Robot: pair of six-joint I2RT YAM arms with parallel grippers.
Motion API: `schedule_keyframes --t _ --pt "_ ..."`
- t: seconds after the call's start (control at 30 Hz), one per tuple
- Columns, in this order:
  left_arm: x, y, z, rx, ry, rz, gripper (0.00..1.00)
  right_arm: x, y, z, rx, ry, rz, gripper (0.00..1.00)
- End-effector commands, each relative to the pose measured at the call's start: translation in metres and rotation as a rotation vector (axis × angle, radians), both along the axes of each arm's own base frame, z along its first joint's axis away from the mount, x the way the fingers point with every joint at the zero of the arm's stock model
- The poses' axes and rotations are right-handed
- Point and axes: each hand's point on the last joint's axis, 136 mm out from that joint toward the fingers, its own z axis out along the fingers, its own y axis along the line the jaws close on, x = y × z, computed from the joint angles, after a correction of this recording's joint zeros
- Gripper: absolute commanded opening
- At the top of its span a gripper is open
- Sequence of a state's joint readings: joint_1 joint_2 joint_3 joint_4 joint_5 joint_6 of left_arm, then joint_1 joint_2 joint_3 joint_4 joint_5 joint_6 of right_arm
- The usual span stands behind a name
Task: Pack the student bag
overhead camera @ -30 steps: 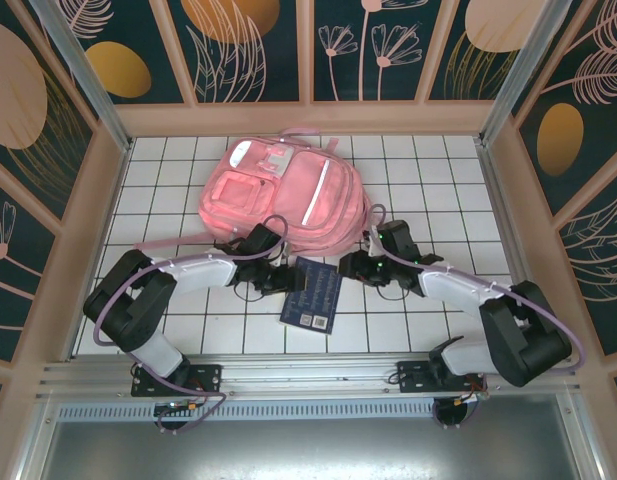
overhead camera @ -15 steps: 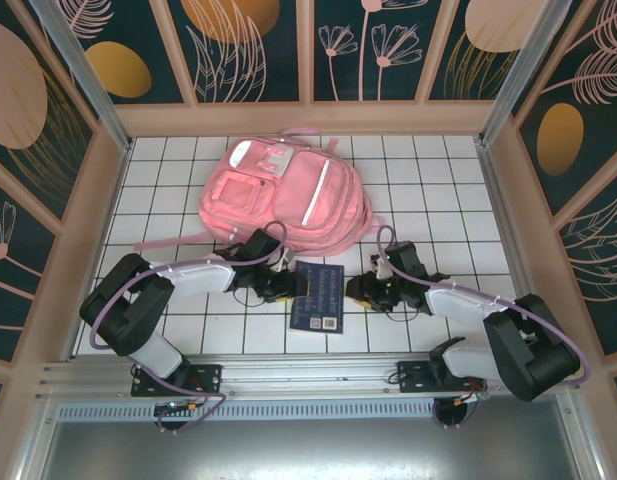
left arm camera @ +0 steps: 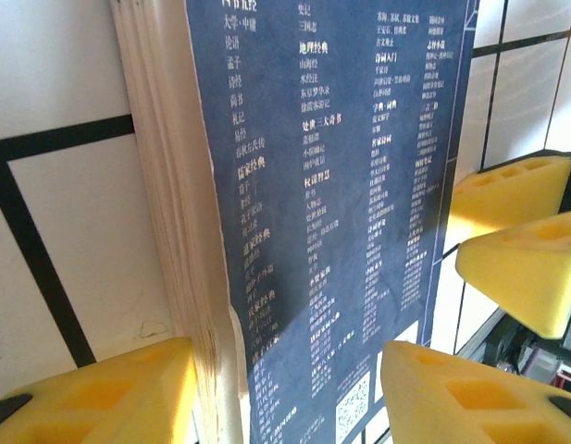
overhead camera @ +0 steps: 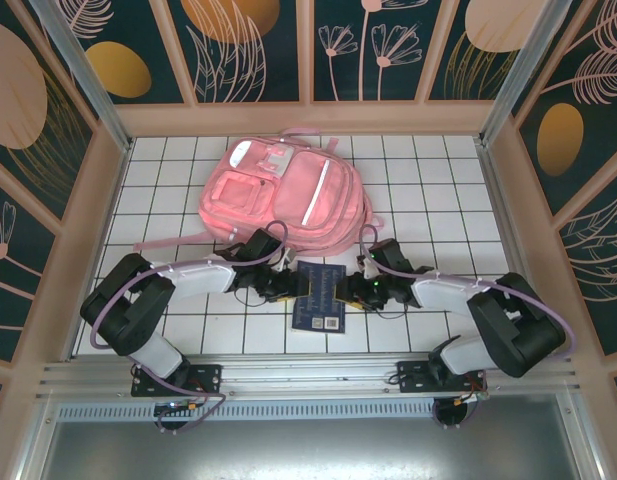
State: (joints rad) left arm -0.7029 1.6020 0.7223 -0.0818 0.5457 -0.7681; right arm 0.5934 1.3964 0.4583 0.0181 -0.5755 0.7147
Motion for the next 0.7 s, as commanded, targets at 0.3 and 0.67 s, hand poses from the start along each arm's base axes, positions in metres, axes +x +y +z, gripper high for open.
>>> schedule_keyframes --t 0.3,0.67 --pt "-0.006 -0.009 -0.009 -0.036 0.034 -0.028 0.51 0.007 0.024 0.018 0.082 -0.025 0.019 0.47" --pt "-0.009 -0.008 -0.011 -0.042 0.040 -0.033 0.46 0.000 0.035 0.065 0.341 -0.065 0.025 0.45"
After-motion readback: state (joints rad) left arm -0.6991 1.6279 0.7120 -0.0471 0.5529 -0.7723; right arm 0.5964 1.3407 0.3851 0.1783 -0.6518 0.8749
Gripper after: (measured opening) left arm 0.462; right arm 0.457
